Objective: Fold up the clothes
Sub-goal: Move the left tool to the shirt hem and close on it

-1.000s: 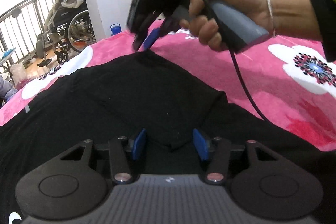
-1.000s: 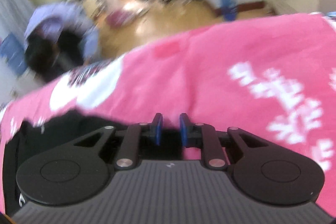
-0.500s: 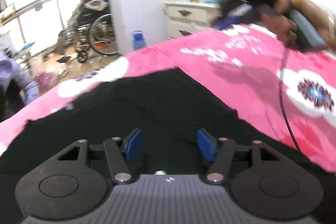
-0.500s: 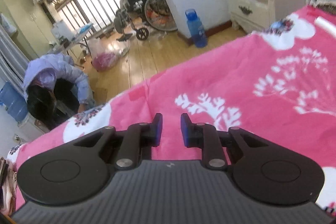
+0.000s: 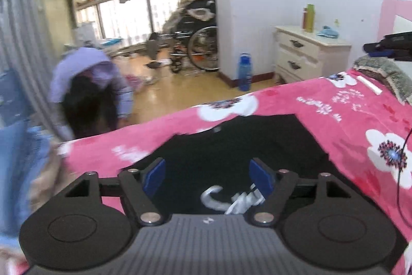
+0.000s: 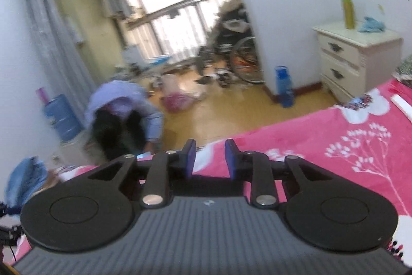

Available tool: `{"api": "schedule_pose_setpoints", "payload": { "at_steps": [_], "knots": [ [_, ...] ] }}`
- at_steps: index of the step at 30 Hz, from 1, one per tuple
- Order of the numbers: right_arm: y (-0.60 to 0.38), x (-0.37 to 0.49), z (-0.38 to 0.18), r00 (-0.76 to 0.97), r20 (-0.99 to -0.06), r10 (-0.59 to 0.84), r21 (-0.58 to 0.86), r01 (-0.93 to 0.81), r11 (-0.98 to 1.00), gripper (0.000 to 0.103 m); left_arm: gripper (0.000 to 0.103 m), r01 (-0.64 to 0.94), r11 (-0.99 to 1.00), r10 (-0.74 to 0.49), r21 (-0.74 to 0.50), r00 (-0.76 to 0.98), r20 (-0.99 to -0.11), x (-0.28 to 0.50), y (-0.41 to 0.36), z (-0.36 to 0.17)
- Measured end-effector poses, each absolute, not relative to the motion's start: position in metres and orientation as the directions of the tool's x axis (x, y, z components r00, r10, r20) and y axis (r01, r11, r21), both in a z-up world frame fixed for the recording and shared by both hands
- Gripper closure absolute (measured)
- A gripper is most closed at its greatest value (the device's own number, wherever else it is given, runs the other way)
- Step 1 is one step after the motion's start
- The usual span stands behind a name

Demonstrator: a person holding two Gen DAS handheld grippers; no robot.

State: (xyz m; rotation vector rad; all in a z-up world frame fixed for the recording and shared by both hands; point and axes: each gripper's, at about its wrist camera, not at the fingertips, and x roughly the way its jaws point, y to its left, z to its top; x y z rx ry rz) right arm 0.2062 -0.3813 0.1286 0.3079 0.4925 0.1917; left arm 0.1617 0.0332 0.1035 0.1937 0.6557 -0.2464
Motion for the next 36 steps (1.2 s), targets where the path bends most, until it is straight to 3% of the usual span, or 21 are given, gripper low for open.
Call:
{"api": "schedule_pose_setpoints", "payload": {
  "at_steps": [6,12,15,18,28,36],
  "knots": [
    [-0.319,0.153,0.152,0.776,-0.46,0.431,0.32,-0.308,0.896,0.064,0.025,0.176,0.983,-0.094,0.055,0.735,-0.672,0.087,0.09,0.103],
    [-0.236,0.13,0.138,0.525,-0.612,0.591,0.356,-0.483,0.8,0.064,0.025,0.087,0.993,-0.121,-0.086,0.61,-0.783,0.044,0.117,0.035],
    [-0.188,0.126,0.116,0.326,-0.717,0.616,0.395,-0.538,0.744,0.063,0.029,0.019,0.986,-0.15,-0.165,0.523,-0.839,0.029,0.128,-0.009],
    [-0.15,0.128,0.098,0.198,-0.768,0.609,0.415,-0.57,0.709,0.063,0.04,-0.015,0.981,-0.164,-0.194,0.476,-0.864,0.023,0.136,-0.043],
    [-0.112,0.143,0.058,0.1,-0.715,0.692,0.578,-0.471,0.666,0.063,0.053,0.025,0.935,-0.315,-0.354,0.519,-0.795,0.092,0.148,-0.081],
    [-0.131,0.154,0.022,0.087,-0.712,0.697,0.634,-0.347,0.691,0.063,0.058,0.067,0.919,-0.364,-0.388,0.52,-0.772,0.113,0.147,-0.112]
  ]
}}
